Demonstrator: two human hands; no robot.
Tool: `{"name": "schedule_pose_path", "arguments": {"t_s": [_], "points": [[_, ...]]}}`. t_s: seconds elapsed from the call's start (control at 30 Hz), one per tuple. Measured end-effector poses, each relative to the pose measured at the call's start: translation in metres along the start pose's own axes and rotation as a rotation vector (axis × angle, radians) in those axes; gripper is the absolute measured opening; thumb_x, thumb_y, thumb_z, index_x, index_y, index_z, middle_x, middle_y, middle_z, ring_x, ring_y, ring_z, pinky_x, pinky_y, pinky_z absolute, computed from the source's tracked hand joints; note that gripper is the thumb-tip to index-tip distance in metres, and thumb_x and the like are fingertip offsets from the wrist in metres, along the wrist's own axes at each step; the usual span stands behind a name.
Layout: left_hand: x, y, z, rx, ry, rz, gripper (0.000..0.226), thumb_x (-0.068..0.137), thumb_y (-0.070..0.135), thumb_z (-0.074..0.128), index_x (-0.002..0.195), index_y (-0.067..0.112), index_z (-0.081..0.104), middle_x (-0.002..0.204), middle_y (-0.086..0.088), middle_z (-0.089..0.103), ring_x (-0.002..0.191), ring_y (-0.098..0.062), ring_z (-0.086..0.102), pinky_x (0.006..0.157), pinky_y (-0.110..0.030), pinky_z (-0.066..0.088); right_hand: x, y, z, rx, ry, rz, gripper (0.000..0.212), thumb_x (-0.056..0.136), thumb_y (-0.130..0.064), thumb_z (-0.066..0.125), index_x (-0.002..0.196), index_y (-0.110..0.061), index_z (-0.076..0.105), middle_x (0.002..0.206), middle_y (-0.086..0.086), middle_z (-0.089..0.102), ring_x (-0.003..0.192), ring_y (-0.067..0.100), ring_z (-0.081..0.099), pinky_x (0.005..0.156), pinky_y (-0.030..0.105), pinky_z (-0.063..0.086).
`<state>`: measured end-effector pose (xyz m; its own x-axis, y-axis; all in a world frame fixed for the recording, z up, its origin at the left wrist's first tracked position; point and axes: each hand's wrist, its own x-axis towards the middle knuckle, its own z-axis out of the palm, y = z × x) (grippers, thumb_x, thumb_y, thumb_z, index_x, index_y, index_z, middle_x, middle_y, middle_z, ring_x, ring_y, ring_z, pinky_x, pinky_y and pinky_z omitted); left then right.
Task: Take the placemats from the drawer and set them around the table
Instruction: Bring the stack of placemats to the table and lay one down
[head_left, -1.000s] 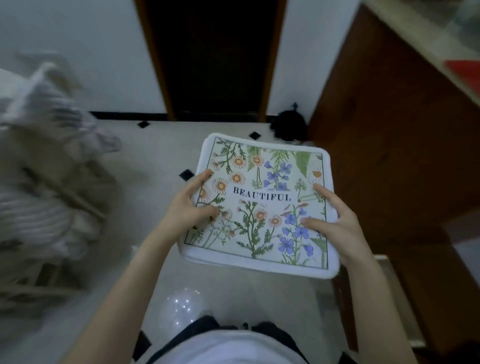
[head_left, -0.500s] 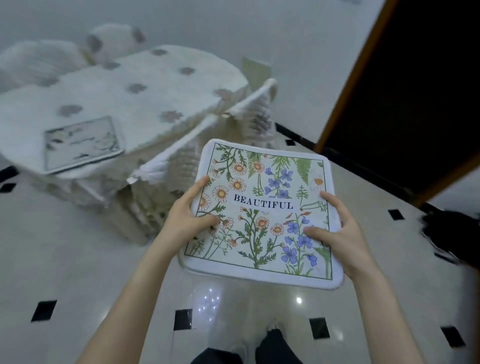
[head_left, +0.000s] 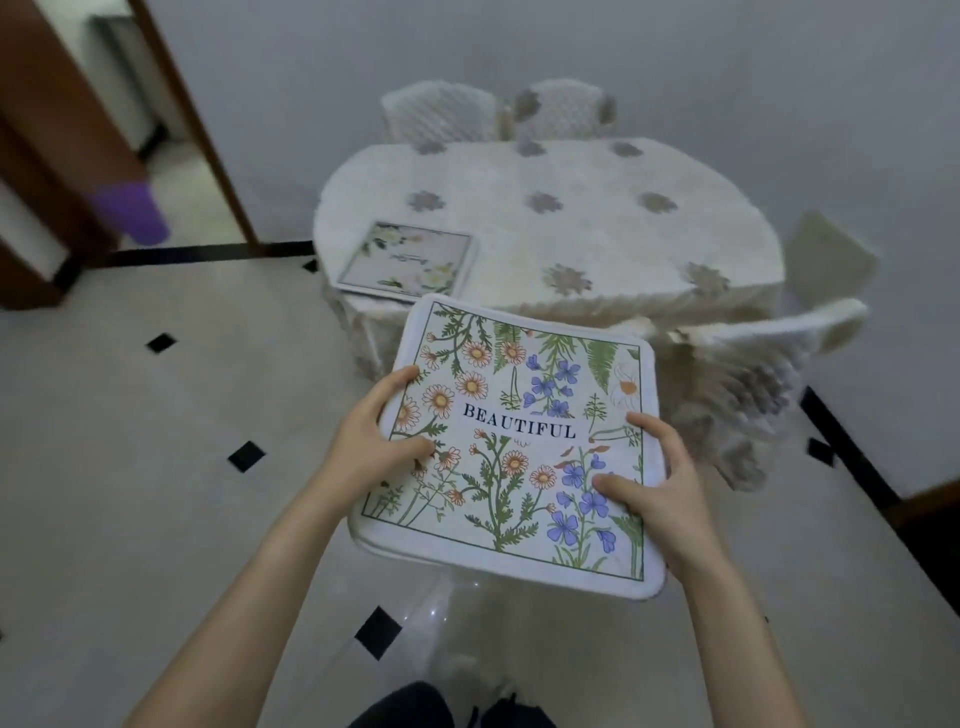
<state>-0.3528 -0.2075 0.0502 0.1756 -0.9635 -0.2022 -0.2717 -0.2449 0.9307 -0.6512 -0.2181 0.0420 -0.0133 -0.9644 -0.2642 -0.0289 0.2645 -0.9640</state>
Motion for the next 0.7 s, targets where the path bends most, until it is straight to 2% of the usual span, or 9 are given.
{"name": "schedule_pose_path", "arguments": {"t_s": [0.07, 0.13, 0.2, 0.33, 0.5, 0.7], "points": [[0.008, 0.002, -0.006, 0.006, 0.070, -0.042, 0.072, 0.072, 0.006, 0.077, 0.125, 0.047, 0.049, 0.107, 0.005, 0.066, 0.079, -0.014, 0.070, 0.065, -0.030, 0.059, 0.026, -0.004, 0.008, -0.014, -0.061, 0.008, 0.068, 0.069, 0.009, 0.079, 0.119, -0.033, 0.056, 0.107, -0.001, 0.070, 0.085, 0.021, 0.073, 0.068, 0.044, 0.061], [0.014, 0.003, -0.012, 0.007, 0.128, -0.079, 0.070, 0.074, 0.006, 0.076, 0.124, 0.046, 0.048, 0.102, 0.010, 0.064, 0.070, -0.005, 0.068, 0.054, -0.017, 0.053, 0.050, -0.007, 0.019, -0.042, -0.119, 0.011, 0.069, 0.069, 0.007, 0.080, 0.118, -0.035, 0.057, 0.109, -0.001, 0.069, 0.085, 0.021, 0.073, 0.069, 0.045, 0.061], [0.022, -0.002, -0.019, -0.014, 0.178, -0.114, 0.070, 0.074, 0.006, 0.076, 0.126, 0.045, 0.048, 0.103, 0.012, 0.063, 0.068, -0.001, 0.067, 0.052, -0.014, 0.050, 0.072, -0.010, 0.032, -0.059, -0.170, 0.014, 0.069, 0.068, 0.007, 0.081, 0.117, -0.037, 0.057, 0.111, -0.001, 0.069, 0.086, 0.021, 0.073, 0.069, 0.047, 0.061], [0.050, -0.022, -0.040, -0.075, 0.236, -0.165, 0.074, 0.072, 0.004, 0.077, 0.126, 0.047, 0.049, 0.106, 0.007, 0.066, 0.075, -0.011, 0.071, 0.060, -0.028, 0.058, 0.115, -0.012, 0.068, -0.101, -0.238, 0.010, 0.069, 0.068, 0.007, 0.080, 0.117, -0.037, 0.057, 0.110, -0.002, 0.068, 0.085, 0.020, 0.073, 0.069, 0.046, 0.061], [0.097, -0.043, -0.084, -0.111, 0.267, -0.183, 0.075, 0.073, 0.004, 0.076, 0.129, 0.046, 0.047, 0.106, 0.005, 0.067, 0.078, -0.016, 0.073, 0.064, -0.036, 0.060, 0.168, -0.014, 0.131, -0.097, -0.293, 0.040, 0.068, 0.071, 0.008, 0.079, 0.117, -0.036, 0.056, 0.108, -0.002, 0.067, 0.083, 0.021, 0.074, 0.066, 0.045, 0.061], [0.194, -0.056, -0.167, -0.099, 0.236, -0.153, 0.074, 0.074, 0.003, 0.075, 0.129, 0.045, 0.048, 0.110, 0.004, 0.066, 0.078, -0.014, 0.072, 0.064, -0.031, 0.060, 0.236, -0.022, 0.227, -0.067, -0.237, 0.029, 0.069, 0.070, 0.008, 0.079, 0.118, -0.035, 0.057, 0.109, -0.001, 0.068, 0.086, 0.020, 0.073, 0.069, 0.046, 0.061]]}}
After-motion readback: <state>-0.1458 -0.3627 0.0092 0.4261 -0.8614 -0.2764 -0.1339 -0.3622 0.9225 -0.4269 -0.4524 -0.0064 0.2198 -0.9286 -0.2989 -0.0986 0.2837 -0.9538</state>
